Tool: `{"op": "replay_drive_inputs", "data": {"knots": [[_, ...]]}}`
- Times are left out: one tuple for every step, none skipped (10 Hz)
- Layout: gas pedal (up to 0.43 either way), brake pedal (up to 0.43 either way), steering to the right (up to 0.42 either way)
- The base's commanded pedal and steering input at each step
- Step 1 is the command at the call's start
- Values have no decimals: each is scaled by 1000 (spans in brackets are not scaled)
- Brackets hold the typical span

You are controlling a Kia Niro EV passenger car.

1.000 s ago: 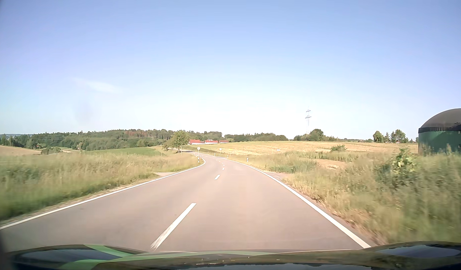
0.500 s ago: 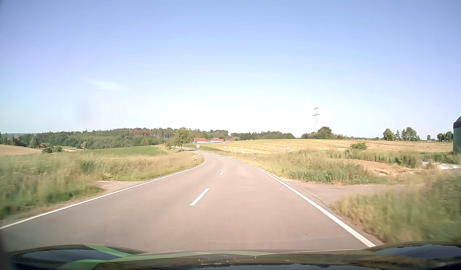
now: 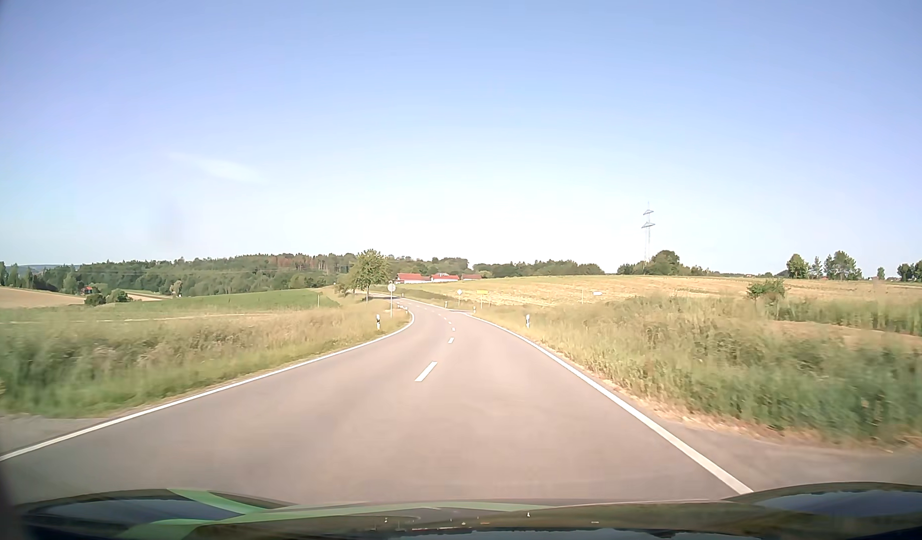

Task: Follow the waypoints while adhering to traffic rules and regulations

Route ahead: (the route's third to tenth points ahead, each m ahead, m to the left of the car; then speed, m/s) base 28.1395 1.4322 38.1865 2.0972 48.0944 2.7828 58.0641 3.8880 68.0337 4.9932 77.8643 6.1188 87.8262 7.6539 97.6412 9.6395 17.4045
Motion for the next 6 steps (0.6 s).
{"op": "replay_drive_inputs", "data": {"knots": [[150,0,-9],[150,0,-9],[169,0,-9],[177,0,-9],[177,0,-9],[177,0,-9]]}}
